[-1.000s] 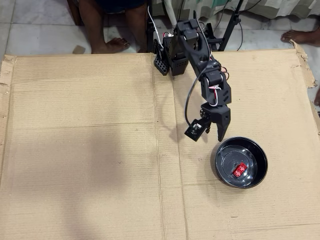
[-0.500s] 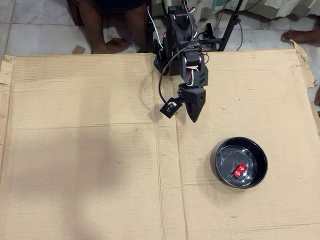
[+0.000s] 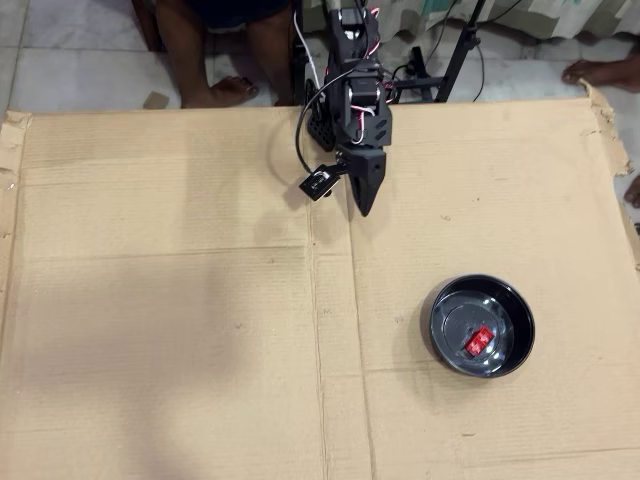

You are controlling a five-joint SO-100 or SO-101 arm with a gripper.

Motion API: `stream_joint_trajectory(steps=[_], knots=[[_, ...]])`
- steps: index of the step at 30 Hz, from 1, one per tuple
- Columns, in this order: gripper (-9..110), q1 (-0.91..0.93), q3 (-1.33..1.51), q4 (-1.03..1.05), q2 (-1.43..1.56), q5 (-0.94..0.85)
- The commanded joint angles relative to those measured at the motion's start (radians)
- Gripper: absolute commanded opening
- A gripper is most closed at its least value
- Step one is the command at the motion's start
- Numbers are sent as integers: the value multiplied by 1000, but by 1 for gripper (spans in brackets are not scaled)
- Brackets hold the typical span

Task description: Grasp a lego block and put it in the bin.

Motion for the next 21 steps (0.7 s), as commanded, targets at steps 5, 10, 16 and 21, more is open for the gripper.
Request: stream_joint_trajectory(steps=[5, 10, 16, 21], knots=[[0, -8, 253, -9, 331, -5], [0, -9, 433, -9, 548, -8], [0, -8, 534, -2, 686, -38], [0, -8, 534, -18, 683, -278]])
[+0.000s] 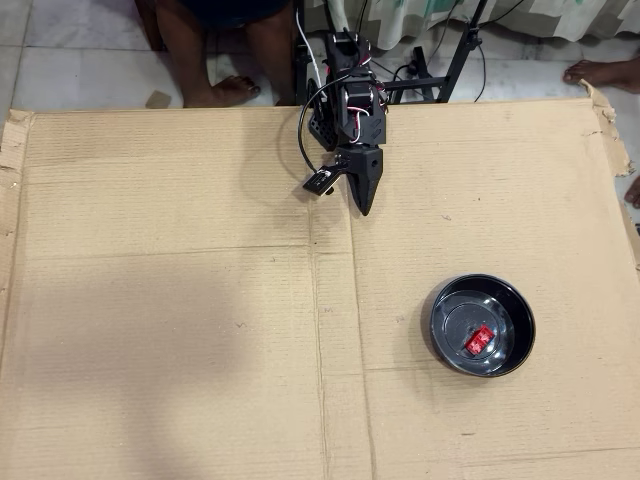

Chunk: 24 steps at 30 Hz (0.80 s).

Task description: Grasp a lego block and put it in the bin.

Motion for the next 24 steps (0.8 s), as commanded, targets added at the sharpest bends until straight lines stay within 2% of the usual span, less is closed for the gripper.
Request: stream_joint_trajectory(steps=[1, 8, 24], knots=[[0, 5, 14, -20, 12, -167], [0, 8, 14, -28, 12, -699], [0, 15, 14, -26, 14, -2069]])
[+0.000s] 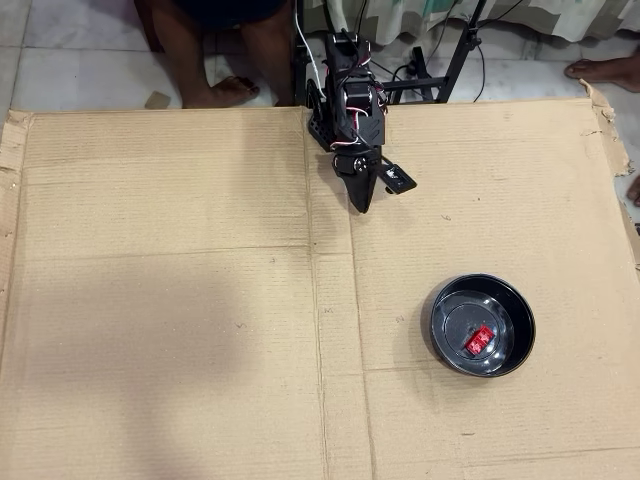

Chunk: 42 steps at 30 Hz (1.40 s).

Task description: Grasp a lego block and put it in the bin.

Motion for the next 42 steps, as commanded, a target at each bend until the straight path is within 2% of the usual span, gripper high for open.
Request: stream_joint_trajectory(steps=[1, 4, 13, 19, 21, 42], knots=[[0, 2, 12, -17, 14, -190], [0, -6, 8, -17, 14, -268], [0, 5, 12, -54, 14, -279], [0, 9, 12, -94, 14, -511], [0, 9, 12, -80, 14, -537], [0, 8, 14, -81, 11, -551]])
